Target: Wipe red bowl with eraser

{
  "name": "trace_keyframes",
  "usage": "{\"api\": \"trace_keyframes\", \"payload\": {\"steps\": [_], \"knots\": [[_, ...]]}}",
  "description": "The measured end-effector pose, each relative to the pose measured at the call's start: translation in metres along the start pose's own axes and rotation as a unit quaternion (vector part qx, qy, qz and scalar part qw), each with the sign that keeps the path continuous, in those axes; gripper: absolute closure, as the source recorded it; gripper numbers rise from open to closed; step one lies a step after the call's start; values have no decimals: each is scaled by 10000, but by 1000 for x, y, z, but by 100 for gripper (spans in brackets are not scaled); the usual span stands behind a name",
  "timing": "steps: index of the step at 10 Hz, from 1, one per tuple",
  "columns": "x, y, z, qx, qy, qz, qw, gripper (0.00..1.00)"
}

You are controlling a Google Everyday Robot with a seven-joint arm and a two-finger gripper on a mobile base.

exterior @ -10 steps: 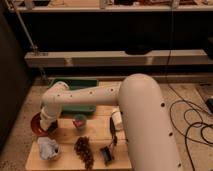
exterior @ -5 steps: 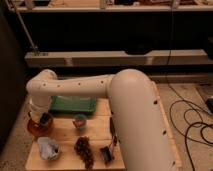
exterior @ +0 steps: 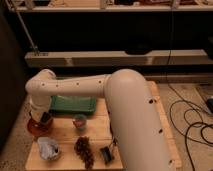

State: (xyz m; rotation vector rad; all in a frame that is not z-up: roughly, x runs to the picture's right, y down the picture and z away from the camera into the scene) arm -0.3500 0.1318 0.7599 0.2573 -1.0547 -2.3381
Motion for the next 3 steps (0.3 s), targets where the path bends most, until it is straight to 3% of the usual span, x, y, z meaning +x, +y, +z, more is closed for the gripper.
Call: {"api": "trace_keyframes", "payload": {"steps": [3], "knots": [[-7, 5, 3, -23, 135, 60, 9999, 100]]}}
